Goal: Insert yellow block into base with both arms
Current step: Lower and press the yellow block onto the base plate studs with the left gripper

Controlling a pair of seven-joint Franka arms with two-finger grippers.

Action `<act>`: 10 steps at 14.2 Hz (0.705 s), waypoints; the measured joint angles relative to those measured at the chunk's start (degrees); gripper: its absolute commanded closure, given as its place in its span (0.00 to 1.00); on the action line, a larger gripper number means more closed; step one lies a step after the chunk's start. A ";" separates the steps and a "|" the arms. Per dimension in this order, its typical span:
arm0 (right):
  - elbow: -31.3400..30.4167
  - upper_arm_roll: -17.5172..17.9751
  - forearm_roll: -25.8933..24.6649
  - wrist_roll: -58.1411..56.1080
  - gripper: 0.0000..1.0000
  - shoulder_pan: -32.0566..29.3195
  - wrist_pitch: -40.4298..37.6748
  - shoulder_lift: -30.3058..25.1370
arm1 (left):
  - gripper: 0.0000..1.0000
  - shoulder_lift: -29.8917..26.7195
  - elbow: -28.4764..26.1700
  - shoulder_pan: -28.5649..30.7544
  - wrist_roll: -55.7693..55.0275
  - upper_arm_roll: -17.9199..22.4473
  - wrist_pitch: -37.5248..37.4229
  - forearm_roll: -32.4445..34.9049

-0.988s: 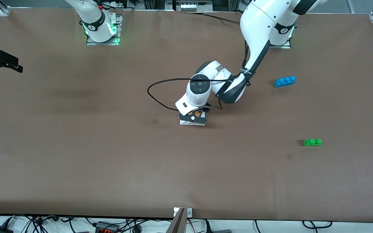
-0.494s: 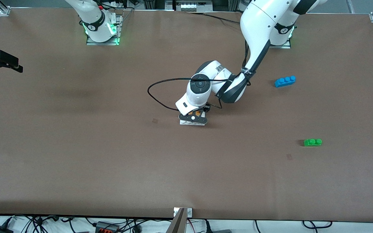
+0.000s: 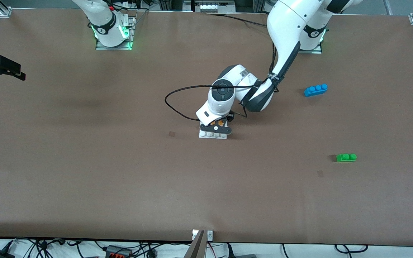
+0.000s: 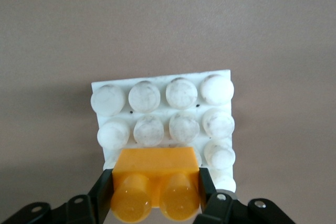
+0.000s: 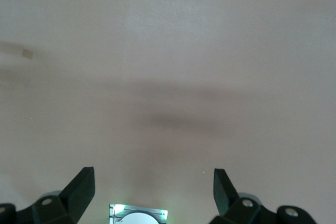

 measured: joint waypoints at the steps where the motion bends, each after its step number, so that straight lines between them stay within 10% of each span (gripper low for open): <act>1: 0.00 0.00 0.00 0.00 0.00 0.00 0.00 0.00 | 0.53 -0.21 -0.35 -0.01 -0.07 -0.03 0.04 0.00; 10: 0.00 0.71 0.00 0.00 0.00 0.70 0.00 -0.04 | 0.53 0.02 -1.66 -0.37 -1.46 -0.32 4.06 0.00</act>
